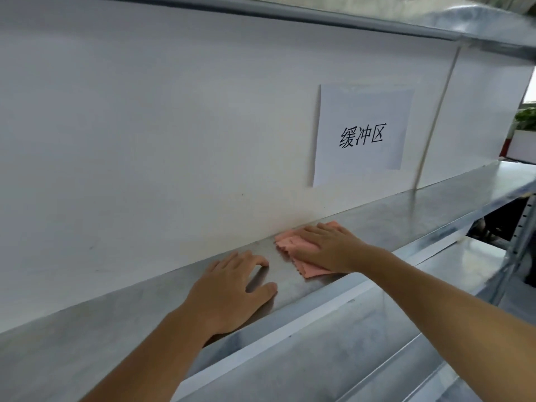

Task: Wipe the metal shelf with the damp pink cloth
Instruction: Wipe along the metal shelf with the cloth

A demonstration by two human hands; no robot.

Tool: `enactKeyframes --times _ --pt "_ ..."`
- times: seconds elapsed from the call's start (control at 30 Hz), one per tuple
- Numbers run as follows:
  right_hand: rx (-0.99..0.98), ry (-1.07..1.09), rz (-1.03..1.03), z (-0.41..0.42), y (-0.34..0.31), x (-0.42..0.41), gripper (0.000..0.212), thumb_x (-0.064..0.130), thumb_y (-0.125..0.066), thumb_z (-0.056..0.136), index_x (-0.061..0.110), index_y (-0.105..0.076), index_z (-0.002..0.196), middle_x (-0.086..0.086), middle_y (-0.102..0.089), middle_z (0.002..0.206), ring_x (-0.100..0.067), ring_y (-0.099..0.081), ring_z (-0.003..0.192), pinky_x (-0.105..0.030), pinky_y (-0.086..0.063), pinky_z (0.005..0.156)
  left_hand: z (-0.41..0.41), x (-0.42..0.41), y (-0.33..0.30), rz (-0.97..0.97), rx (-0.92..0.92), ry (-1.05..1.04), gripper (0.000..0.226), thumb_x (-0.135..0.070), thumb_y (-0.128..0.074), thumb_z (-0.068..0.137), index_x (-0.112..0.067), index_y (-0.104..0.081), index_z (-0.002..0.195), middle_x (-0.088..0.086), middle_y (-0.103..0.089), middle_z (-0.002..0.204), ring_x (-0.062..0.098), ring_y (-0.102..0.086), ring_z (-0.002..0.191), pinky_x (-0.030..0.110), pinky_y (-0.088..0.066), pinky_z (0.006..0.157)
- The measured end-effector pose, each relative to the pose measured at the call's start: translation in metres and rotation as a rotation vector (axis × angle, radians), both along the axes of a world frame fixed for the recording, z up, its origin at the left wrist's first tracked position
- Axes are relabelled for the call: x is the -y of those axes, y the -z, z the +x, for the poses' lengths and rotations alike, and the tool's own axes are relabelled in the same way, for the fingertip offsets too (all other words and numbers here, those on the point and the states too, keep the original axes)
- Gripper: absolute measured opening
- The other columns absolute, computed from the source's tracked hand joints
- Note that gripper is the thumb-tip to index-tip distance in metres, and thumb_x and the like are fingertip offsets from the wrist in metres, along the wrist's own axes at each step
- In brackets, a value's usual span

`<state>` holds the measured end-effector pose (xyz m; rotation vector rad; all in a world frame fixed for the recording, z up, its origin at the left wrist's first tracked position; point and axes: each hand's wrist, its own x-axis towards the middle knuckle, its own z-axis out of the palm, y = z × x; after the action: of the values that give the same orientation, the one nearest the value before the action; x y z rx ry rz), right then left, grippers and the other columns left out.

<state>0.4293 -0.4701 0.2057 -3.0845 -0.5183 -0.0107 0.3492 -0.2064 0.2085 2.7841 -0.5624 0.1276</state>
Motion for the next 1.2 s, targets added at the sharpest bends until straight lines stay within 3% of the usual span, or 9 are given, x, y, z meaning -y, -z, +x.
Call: enactKeyframes --times 0.07,0.17,0.27,0.43,0.67,0.77,0.9,1.07,1.2 --pt "0.051 0.041 -0.007 -0.008 0.001 -0.012 0.113 0.094 0.016 0.077 0.035 -0.017 0.167 0.0 -0.021 0.177 -0.027 -0.021 0.16 -0.055 -0.015 0.128 -0.006 -0.014 0.001 0.004 -0.001 0.008 0.052 -0.075 -0.042 0.093 -0.048 -0.042 0.137 -0.018 -0.047 0.147 0.012 -0.042 0.138 0.039 -0.033 0.118" --pt "0.081 -0.115 -0.044 -0.026 0.005 -0.051 0.113 0.092 0.021 0.075 0.04 -0.025 0.164 0.005 -0.03 0.172 -0.023 -0.029 0.156 -0.054 -0.019 0.126 -0.014 -0.034 0.002 0.011 -0.009 0.02 0.058 -0.079 -0.039 0.09 -0.05 -0.04 0.141 -0.021 -0.045 0.151 0.011 -0.042 0.139 0.037 -0.033 0.118" --pt "0.018 -0.151 0.028 -0.032 -0.002 -0.06 0.079 0.082 -0.002 0.093 0.051 -0.032 0.159 0.022 -0.032 0.169 -0.011 -0.021 0.158 -0.048 -0.009 0.128 -0.022 -0.057 0.001 0.019 -0.003 0.017 0.057 -0.077 -0.04 0.091 -0.049 -0.04 0.141 -0.022 -0.046 0.148 0.009 -0.043 0.137 0.034 -0.034 0.117" --pt "0.102 0.033 -0.08 -0.041 0.003 -0.095 0.117 0.091 0.024 0.072 0.036 -0.025 0.164 -0.003 -0.032 0.172 -0.032 -0.032 0.155 -0.058 -0.022 0.123 -0.042 -0.089 0.001 0.012 -0.011 0.006 0.055 -0.075 -0.041 0.093 -0.049 -0.04 0.141 -0.023 -0.044 0.15 0.009 -0.039 0.141 0.033 -0.031 0.119" --pt "0.116 0.002 -0.129 -0.058 -0.002 -0.125 0.079 0.077 0.005 0.092 0.044 -0.02 0.159 -0.007 -0.036 0.169 -0.036 -0.039 0.151 -0.061 -0.029 0.12 -0.065 -0.133 0.001 0.052 -0.048 -0.015 0.064 -0.077 -0.037 0.093 -0.049 -0.033 0.15 -0.019 -0.022 0.169 0.01 -0.017 0.157 0.036 -0.016 0.127" --pt "0.109 -0.063 -0.123 -0.074 0.004 -0.168 0.104 0.084 0.025 0.079 0.043 -0.022 0.162 -0.002 -0.033 0.171 -0.031 -0.033 0.154 -0.059 -0.024 0.123 -0.073 -0.152 0.004 0.038 -0.051 -0.018 0.065 -0.079 -0.037 0.092 -0.05 -0.034 0.15 -0.019 -0.024 0.168 0.01 -0.018 0.156 0.037 -0.018 0.126" --pt "0.043 -0.026 0.031 -0.082 -0.003 -0.173 0.087 0.083 -0.007 0.093 0.037 -0.03 0.163 0.003 -0.035 0.171 -0.022 -0.031 0.156 -0.05 -0.019 0.127 -0.079 -0.171 0.005 0.037 -0.061 -0.018 0.068 -0.083 -0.034 0.087 -0.052 -0.035 0.147 -0.018 -0.034 0.163 0.013 -0.028 0.151 0.043 -0.026 0.124" --pt "0.158 -0.084 -0.252 -0.108 0.003 -0.201 0.058 0.061 -0.025 0.101 0.043 -0.022 0.156 -0.008 -0.034 0.168 -0.038 -0.039 0.147 -0.06 -0.031 0.118 -0.093 -0.2 0.007 0.018 -0.065 -0.04 0.07 -0.086 -0.033 0.085 -0.052 -0.036 0.146 -0.017 -0.032 0.165 0.013 -0.024 0.154 0.045 -0.023 0.125" --pt "0.004 -0.046 -0.101 -0.115 -0.007 -0.214 0.12 0.096 0.021 0.067 0.04 -0.02 0.165 -0.001 -0.026 0.175 -0.031 -0.027 0.158 -0.057 -0.021 0.126 -0.103 -0.209 0.005 0.024 -0.066 -0.062 0.068 -0.081 -0.039 0.089 -0.049 -0.037 0.15 -0.013 -0.031 0.167 0.017 -0.026 0.155 0.047 -0.023 0.125"
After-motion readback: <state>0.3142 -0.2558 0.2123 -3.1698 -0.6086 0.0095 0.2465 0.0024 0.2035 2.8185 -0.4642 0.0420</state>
